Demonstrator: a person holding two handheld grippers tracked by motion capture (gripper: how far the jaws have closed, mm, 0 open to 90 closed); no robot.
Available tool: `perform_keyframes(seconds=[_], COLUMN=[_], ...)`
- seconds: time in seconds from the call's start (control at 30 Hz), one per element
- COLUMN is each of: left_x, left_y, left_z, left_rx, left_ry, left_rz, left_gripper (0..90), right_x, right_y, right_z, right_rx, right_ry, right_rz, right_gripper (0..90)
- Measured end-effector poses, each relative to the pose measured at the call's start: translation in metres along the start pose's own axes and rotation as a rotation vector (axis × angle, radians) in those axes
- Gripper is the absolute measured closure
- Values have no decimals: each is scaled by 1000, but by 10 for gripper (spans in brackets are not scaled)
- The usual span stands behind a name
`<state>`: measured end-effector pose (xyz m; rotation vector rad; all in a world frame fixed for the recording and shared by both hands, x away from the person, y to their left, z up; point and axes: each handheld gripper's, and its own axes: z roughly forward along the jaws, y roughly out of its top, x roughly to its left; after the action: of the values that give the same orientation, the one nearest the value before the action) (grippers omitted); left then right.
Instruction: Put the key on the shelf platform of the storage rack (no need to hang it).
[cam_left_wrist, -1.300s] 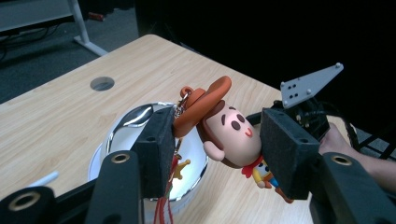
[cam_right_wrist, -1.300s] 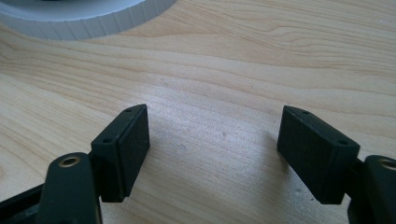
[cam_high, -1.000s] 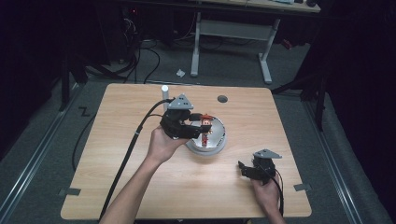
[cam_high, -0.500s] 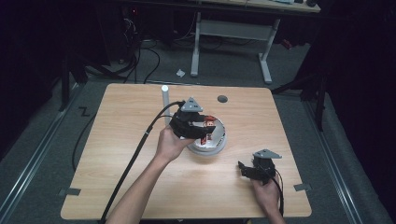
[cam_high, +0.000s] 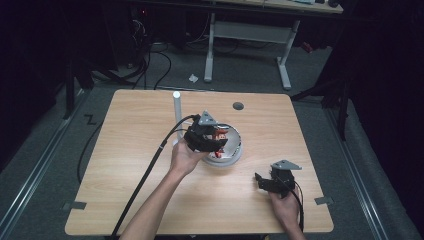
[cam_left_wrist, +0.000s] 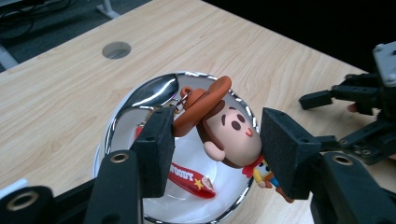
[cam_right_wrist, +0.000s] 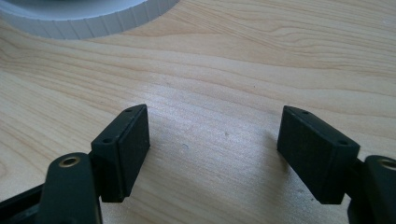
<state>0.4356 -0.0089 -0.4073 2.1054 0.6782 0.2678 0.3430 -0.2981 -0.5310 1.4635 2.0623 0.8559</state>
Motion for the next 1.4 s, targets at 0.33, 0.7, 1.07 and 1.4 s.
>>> perform_keyframes(seconds=[0.33, 0.7, 1.07, 1.4], left_x=[3, 12, 10, 6], left_y=[-14, -26, -26, -23], left_z=[18, 30, 32, 15], left_rx=[33, 63, 56, 32], left_ry=[41, 96, 92, 69], left_rz=[-15, -55, -58, -42], left_gripper=[463, 459, 367, 278], right_x=[0, 0, 1, 1], right_y=[0, 0, 0, 0], right_z=[0, 0, 0, 0], right_rx=[-1, 1, 1, 1], right_ry=[1, 4, 5, 6], right_rz=[-4, -3, -3, -3], right_gripper=[255, 255, 255, 255])
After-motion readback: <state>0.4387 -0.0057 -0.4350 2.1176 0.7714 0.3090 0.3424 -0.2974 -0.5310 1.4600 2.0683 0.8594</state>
